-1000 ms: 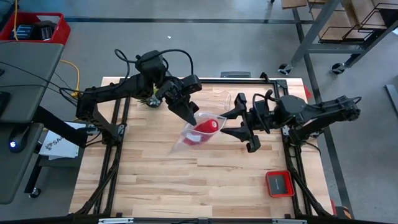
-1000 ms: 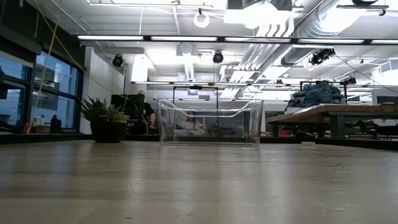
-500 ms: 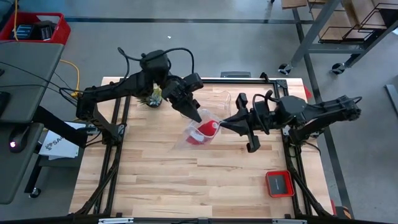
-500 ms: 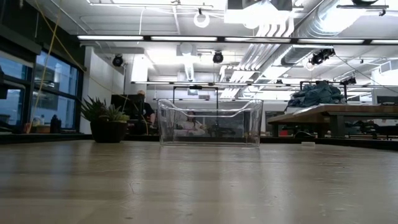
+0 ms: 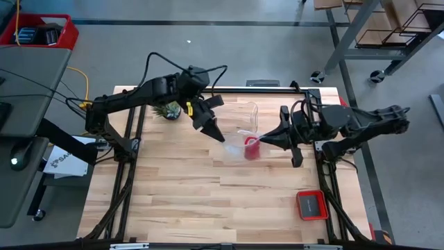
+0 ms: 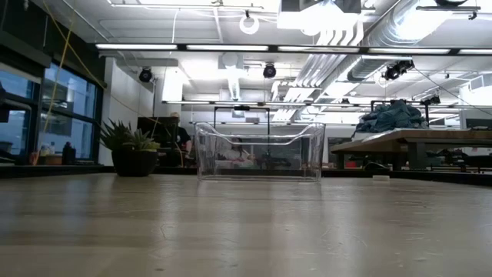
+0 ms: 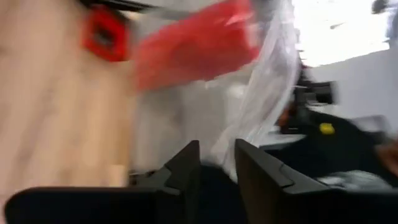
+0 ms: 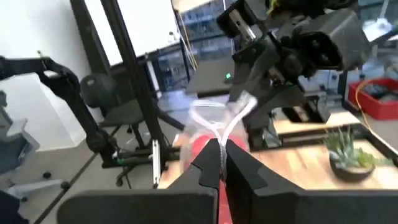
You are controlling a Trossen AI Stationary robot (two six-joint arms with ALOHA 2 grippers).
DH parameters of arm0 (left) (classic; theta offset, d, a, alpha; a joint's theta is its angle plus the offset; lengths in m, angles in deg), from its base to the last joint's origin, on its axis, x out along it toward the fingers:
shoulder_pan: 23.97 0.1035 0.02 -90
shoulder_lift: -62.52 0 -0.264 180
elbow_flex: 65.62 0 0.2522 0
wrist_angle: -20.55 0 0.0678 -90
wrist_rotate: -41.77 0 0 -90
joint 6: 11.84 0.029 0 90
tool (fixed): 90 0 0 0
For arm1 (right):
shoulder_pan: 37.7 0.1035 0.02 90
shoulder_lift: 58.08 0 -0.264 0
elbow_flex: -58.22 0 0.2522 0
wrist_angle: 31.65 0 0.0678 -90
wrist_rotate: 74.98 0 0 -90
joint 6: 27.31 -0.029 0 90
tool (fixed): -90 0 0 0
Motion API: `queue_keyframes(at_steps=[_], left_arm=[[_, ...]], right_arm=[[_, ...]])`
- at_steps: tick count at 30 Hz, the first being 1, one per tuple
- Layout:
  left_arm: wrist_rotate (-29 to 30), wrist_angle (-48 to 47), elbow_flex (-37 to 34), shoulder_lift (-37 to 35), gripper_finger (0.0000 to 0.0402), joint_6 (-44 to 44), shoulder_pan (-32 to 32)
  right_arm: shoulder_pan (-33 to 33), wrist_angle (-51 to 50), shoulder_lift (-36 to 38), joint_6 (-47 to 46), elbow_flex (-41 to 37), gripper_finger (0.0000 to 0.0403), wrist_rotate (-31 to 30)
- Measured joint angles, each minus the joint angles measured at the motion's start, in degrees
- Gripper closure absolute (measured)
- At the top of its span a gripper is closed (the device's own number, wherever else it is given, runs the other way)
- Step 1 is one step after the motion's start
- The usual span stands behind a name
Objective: Roll bandage
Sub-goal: Put the transparent zip bag containing the rolled red bandage into the transparent container
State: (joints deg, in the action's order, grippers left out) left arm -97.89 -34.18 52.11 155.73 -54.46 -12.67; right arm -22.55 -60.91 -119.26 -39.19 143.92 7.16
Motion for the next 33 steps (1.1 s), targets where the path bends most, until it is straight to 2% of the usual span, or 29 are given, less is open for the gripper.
queue_keyframes(at_steps=[4, 7, 10, 12, 15, 19, 22, 26, 29, 33], left_arm=[[7.38, -11.35, 0.0, 0.0, 0.0274, 11.6, 0.66], [16.84, -22.74, -0.11, 0.0, 0.0256, 20.66, -0.42], [27.74, -27.39, -0.93, 0.04, 0.0241, 24.31, -2.92], [30.68, -25.89, -3.24, -0.56, 0.0233, 24.94, -4.62], [31.8, -20.54, -9.2, -2.11, 0.0226, 23.63, -7.24], [31.8, -9.57, -21.27, -5.84, 0.0224, 17.4, -10.9], [32.39, 3.3, -32.8, -10.01, 0.0224, 8.72, -13.82], [37.47, 23.12, -46.4, -15.43, 0.0224, -5.27, -16.9], [41.8, 35.53, -51.66, -18.66, 0.0224, -10.99, -17.36], [47.95, 43.96, -51.77, -22.18, 0.0224, -7.7, -15.84]], right_arm=[[0.0, -4.43, 0.89, -2.84, 0.0, 0.0402, -1.26], [-0.02, -6.03, 0.99, -4.94, -0.01, 0.0403, -2.67], [0.0, -7.55, 0.82, -6.67, 0.02, 0.0403, -3.14], [0.0, -8.39, 0.45, -7.54, -0.01, 0.0403, -3.37], [0.0, -8.45, 0.56, -7.72, 0.0, 0.0403, -3.67], [-0.02, -10.28, 0.44, -9.12, 0.0, 0.0403, -3.69], [-0.03, -12.06, 0.48, -10.42, 0.0, 0.0403, -4.14], [-0.17, -14.38, -0.4, -12.59, 0.0, 0.0403, -4.15], [-0.18, -14.02, -1.24, -12.79, 0.0, 0.0403, -3.93], [-1.16, -13.17, -2.49, -13.81, 0.0, 0.0403, -1.41]])
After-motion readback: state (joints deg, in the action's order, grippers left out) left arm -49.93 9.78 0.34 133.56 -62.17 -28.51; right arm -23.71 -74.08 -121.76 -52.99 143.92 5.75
